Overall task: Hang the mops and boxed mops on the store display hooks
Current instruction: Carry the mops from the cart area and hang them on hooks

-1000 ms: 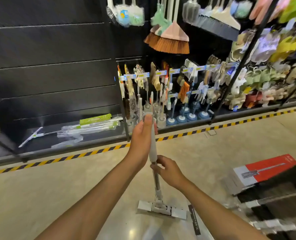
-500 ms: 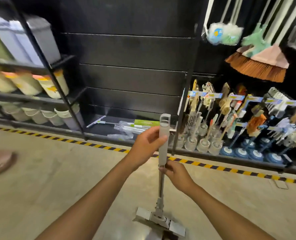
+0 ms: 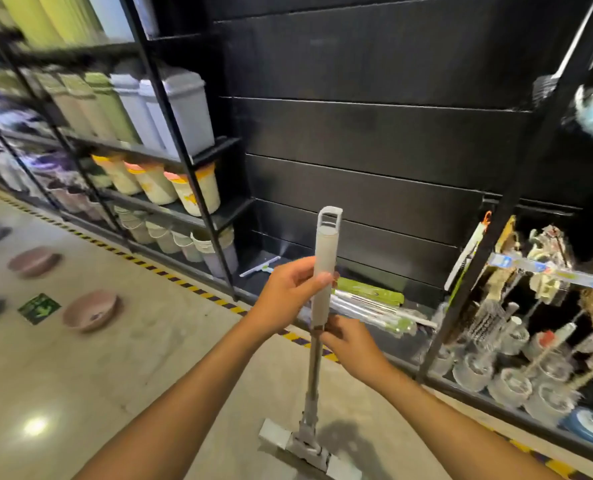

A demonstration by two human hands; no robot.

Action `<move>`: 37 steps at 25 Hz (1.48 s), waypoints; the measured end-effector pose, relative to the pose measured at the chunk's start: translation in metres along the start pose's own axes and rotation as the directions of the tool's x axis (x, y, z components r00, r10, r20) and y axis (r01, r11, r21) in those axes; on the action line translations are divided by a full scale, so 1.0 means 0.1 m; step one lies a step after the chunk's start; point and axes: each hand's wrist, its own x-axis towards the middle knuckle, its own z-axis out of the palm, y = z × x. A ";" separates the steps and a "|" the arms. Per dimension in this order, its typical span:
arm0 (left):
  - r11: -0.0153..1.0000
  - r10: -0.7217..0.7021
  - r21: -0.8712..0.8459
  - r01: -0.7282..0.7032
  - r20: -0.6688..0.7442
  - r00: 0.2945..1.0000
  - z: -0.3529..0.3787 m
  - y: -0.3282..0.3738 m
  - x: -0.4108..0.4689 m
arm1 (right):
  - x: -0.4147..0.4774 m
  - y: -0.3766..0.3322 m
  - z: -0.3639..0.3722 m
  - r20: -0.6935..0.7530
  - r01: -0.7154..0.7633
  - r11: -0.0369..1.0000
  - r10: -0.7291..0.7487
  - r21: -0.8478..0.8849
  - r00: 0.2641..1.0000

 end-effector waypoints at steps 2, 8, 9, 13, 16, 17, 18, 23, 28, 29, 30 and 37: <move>1.000 0.009 -0.013 -0.010 -0.041 0.999 -0.17 0.08 0.29 | 0.34 -0.18 -0.07 -0.001 0.024 1.000 -0.024 -0.010 1.000; 0.985 0.134 -0.090 -0.147 -0.131 0.982 -0.74 0.42 1.40 | 1.47 -0.78 -0.51 -0.077 0.159 0.987 -0.160 -0.014 0.984; 0.981 0.147 -0.109 -0.161 -0.131 0.981 -0.82 0.49 1.59 | 1.63 -0.88 -0.60 -0.085 0.181 0.983 -0.182 -0.018 0.980; 0.956 0.236 -0.147 -0.253 -0.127 0.963 -1.13 0.81 2.45 | 2.31 -1.29 -1.02 -0.173 0.264 0.963 -0.269 -0.055 0.947; 0.932 0.315 -0.156 -0.326 -0.092 0.945 -1.35 1.09 3.08 | 2.78 -1.60 -1.31 -0.246 0.293 0.955 -0.294 -0.041 0.924; 0.923 0.340 -0.161 -0.348 -0.076 0.937 -1.40 1.19 3.26 | 2.88 -1.71 -1.40 -0.266 0.298 0.954 -0.294 -0.026 0.918; 0.916 0.359 -0.170 -0.364 -0.062 0.931 -1.45 1.27 3.42 | 2.99 -1.79 -1.48 -0.289 0.301 0.954 -0.291 -0.012 0.912; 0.885 0.430 -0.197 -0.422 -0.003 0.903 -1.64 1.64 4.20 | 3.50 -2.20 -1.87 -0.405 0.326 0.944 -0.279 0.050 0.871; 0.865 0.464 -0.225 -0.447 0.025 0.885 -1.78 1.86 4.77 | 3.91 -2.48 -2.12 -0.456 0.326 0.944 -0.263 0.062 0.850; 0.862 0.469 -0.233 -0.451 0.025 0.883 -1.82 1.90 4.87 | 4.00 -2.53 -2.17 -0.463 0.329 0.942 -0.264 0.063 0.846; 0.860 0.469 -0.242 -0.449 0.029 0.883 -1.84 1.95 4.98 | 4.08 -2.59 -2.23 -0.469 0.326 0.944 -0.264 0.054 0.843; 0.855 0.471 -0.258 -0.451 0.020 0.882 -1.87 2.31 5.68 | 4.59 -2.86 -2.69 -0.517 0.330 0.944 -0.269 0.027 0.813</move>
